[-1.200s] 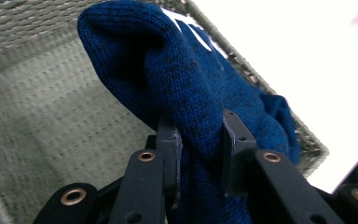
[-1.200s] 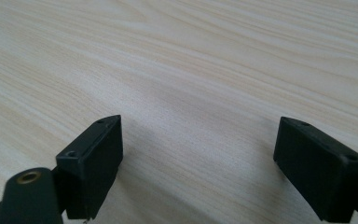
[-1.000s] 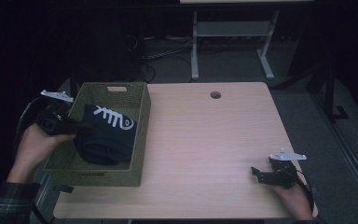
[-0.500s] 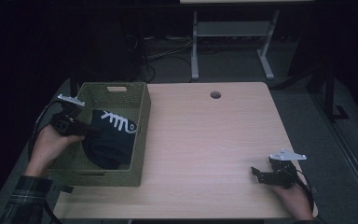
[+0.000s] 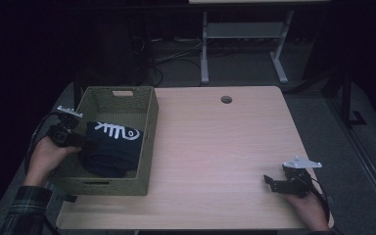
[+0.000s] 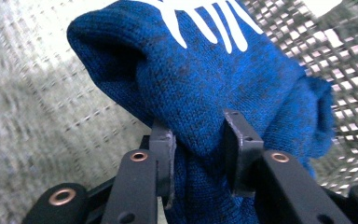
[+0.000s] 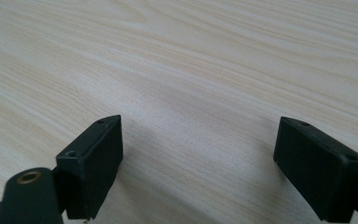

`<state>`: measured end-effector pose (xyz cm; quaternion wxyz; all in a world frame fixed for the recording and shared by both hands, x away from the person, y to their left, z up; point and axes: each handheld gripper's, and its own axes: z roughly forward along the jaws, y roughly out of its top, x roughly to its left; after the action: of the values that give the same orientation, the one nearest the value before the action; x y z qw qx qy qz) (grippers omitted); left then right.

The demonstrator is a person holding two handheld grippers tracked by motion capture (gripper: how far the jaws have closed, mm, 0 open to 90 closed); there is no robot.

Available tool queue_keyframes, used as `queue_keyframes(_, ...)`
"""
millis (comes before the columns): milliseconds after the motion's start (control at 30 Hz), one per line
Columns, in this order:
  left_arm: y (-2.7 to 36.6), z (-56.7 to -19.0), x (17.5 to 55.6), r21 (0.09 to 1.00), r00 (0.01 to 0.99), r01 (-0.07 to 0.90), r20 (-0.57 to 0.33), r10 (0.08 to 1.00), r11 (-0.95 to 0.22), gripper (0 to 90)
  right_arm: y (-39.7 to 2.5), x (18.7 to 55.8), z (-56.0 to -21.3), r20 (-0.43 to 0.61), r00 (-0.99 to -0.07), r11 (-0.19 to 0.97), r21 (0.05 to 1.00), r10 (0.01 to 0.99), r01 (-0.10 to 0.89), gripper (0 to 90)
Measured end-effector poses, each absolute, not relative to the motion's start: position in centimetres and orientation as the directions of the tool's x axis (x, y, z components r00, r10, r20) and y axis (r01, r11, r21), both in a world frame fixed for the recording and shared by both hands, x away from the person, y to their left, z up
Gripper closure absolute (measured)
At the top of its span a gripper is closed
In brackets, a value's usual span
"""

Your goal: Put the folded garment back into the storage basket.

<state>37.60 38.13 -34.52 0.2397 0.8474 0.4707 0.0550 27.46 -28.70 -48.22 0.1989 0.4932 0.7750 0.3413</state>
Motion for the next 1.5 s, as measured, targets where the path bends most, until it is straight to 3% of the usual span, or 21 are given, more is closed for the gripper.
queue_keyframes(567, 38.8, -35.2, 37.4, 0.474, 0.493, 0.78, -0.061, 0.868, -0.409, 25.1, -28.7, 27.5, -48.2, 0.029, -0.434, 0.28, 0.725, 0.9, 0.629, 15.2)
queue_keyframes(933, 37.7, -34.6, 36.7, 0.527, 0.512, 0.754, -0.096, 0.854, -0.393, 20.6, -28.7, 27.5, -48.2, 0.029, -0.434, 0.28, 0.725, 0.9, 0.629, 15.2)
queue_keyframes(1500, 32.4, -32.6, 36.0, 0.64, 0.594, 0.661, -0.128, 0.794, -0.392, 20.6, -28.7, 27.5, -48.2, 0.029, -0.436, 0.281, 0.725, 0.9, 0.629, 15.2)
